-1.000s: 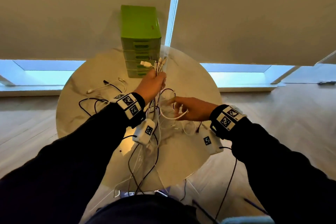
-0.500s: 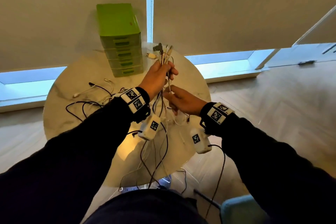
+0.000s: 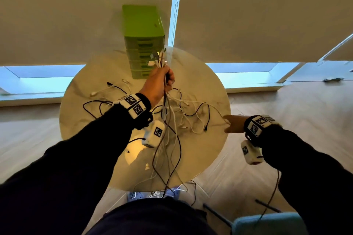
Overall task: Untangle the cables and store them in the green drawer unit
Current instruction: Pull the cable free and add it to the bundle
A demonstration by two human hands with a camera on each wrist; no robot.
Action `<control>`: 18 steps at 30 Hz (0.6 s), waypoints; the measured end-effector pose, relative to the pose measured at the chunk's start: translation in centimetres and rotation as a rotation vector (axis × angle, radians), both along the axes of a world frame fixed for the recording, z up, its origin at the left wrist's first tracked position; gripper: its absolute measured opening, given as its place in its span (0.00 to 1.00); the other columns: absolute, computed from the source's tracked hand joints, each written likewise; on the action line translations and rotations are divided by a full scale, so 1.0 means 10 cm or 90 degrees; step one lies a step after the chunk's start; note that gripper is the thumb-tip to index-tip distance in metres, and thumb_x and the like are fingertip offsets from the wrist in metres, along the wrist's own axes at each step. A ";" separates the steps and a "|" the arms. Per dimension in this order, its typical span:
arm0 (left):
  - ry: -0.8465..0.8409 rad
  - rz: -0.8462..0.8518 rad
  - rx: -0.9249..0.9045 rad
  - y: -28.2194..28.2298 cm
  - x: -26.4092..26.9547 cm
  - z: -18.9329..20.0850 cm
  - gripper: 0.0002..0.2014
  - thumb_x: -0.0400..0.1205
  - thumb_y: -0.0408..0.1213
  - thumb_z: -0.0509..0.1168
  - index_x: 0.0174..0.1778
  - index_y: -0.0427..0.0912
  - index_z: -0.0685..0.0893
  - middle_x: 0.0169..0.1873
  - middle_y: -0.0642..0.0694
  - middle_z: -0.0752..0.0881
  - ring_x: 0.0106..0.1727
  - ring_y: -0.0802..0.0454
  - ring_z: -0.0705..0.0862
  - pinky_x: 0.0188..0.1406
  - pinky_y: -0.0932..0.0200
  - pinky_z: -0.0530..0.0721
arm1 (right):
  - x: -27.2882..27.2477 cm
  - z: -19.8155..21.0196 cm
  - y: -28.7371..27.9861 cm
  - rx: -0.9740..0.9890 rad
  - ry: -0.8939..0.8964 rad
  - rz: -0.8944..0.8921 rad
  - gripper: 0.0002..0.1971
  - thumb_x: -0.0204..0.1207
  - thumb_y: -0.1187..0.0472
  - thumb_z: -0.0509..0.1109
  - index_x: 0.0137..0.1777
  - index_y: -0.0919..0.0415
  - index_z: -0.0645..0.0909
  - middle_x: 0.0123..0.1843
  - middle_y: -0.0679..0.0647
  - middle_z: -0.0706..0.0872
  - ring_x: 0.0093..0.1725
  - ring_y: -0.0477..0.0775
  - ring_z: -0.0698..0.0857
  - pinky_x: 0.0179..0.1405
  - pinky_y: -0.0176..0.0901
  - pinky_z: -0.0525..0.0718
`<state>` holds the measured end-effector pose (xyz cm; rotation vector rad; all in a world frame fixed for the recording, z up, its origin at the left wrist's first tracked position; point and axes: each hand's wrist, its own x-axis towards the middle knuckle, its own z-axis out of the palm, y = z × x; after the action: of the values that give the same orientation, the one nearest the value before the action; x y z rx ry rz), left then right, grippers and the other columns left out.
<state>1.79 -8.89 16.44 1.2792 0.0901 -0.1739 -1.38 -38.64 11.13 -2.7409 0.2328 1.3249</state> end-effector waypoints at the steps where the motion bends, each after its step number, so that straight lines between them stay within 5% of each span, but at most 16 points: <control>1: 0.001 -0.012 0.001 -0.03 -0.04 -0.01 0.16 0.91 0.35 0.50 0.37 0.43 0.73 0.30 0.46 0.75 0.28 0.57 0.71 0.23 0.65 0.63 | 0.03 -0.02 0.08 0.008 -0.088 0.080 0.40 0.76 0.51 0.75 0.83 0.58 0.60 0.76 0.63 0.74 0.73 0.63 0.76 0.70 0.50 0.77; 2: 0.003 -0.023 0.001 -0.07 -0.06 -0.03 0.16 0.91 0.35 0.50 0.37 0.43 0.73 0.30 0.46 0.75 0.29 0.57 0.71 0.24 0.65 0.63 | 0.04 -0.01 0.24 0.064 -0.169 0.144 0.49 0.72 0.49 0.79 0.87 0.57 0.53 0.82 0.61 0.66 0.80 0.62 0.68 0.78 0.51 0.69; 4: 0.007 -0.044 0.002 -0.13 -0.11 -0.08 0.17 0.91 0.34 0.50 0.36 0.42 0.73 0.30 0.46 0.75 0.29 0.56 0.71 0.24 0.64 0.63 | 0.01 0.11 0.63 0.253 -0.265 0.184 0.53 0.70 0.48 0.81 0.88 0.56 0.51 0.86 0.58 0.60 0.83 0.57 0.62 0.81 0.44 0.61; 6: 0.005 -0.052 0.011 -0.18 -0.13 -0.12 0.17 0.92 0.35 0.50 0.37 0.42 0.74 0.31 0.46 0.77 0.30 0.55 0.74 0.25 0.63 0.66 | -0.04 0.18 1.01 0.371 -0.261 0.213 0.47 0.74 0.47 0.78 0.87 0.56 0.55 0.85 0.55 0.65 0.81 0.53 0.67 0.76 0.39 0.62; 8: 0.006 -0.046 0.033 -0.18 -0.14 -0.14 0.16 0.92 0.36 0.51 0.39 0.41 0.76 0.34 0.46 0.81 0.34 0.54 0.78 0.28 0.63 0.70 | -0.11 0.18 1.23 0.426 -0.250 0.225 0.33 0.80 0.48 0.73 0.80 0.55 0.64 0.70 0.53 0.80 0.65 0.51 0.80 0.66 0.41 0.75; 11: 0.007 -0.034 0.072 -0.10 -0.12 -0.17 0.15 0.93 0.37 0.51 0.43 0.43 0.78 0.40 0.46 0.85 0.39 0.55 0.82 0.33 0.63 0.74 | -0.16 0.15 1.28 0.467 -0.355 0.246 0.05 0.88 0.53 0.62 0.56 0.53 0.71 0.39 0.45 0.78 0.37 0.45 0.77 0.42 0.44 0.73; 14: -0.014 -0.037 0.078 -0.02 -0.11 -0.20 0.16 0.94 0.37 0.50 0.44 0.42 0.78 0.42 0.46 0.87 0.41 0.55 0.84 0.39 0.61 0.79 | -0.09 0.11 1.11 0.451 -0.468 0.217 0.10 0.90 0.52 0.54 0.48 0.53 0.71 0.39 0.51 0.80 0.36 0.53 0.77 0.39 0.47 0.73; 18: -0.061 -0.049 0.201 0.01 -0.12 -0.21 0.16 0.94 0.40 0.48 0.50 0.38 0.79 0.46 0.49 0.88 0.43 0.58 0.86 0.41 0.67 0.81 | 0.04 0.09 0.81 0.381 -0.533 0.170 0.12 0.90 0.48 0.52 0.50 0.54 0.70 0.39 0.56 0.83 0.36 0.60 0.81 0.39 0.52 0.77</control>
<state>0.54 -8.77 14.29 1.6057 -0.0147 -0.1684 -0.97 -30.52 12.02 -2.5430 -0.5122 0.1169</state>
